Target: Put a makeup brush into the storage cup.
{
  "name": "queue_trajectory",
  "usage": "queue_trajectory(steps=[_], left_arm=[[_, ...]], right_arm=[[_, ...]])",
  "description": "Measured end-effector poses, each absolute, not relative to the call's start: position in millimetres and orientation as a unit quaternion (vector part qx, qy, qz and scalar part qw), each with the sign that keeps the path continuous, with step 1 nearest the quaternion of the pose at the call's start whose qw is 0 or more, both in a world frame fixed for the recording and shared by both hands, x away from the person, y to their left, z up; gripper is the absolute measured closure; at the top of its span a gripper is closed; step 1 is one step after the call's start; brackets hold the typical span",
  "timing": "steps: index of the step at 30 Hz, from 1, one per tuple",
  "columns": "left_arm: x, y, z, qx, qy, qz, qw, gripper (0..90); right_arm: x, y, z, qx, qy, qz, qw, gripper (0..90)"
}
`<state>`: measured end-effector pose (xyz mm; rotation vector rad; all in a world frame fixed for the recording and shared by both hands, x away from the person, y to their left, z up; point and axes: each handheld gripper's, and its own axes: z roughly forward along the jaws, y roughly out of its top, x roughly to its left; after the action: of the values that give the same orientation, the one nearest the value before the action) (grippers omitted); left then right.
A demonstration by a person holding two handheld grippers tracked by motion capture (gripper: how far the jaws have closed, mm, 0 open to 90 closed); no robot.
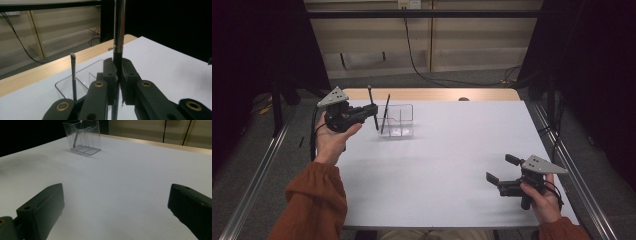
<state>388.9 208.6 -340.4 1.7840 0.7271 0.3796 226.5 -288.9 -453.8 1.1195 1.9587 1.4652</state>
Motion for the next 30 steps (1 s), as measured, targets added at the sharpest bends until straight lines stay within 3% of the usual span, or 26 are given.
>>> queue_trajectory(steps=[30], left_arm=[[439.2, 193.4, -345.8, 0.749, 0.341, 0.194, 0.535, 84.1]], right_arm=[[226.0, -288.9, -454.2, 0.401, 0.712, 0.531, 0.225, 0.0]])
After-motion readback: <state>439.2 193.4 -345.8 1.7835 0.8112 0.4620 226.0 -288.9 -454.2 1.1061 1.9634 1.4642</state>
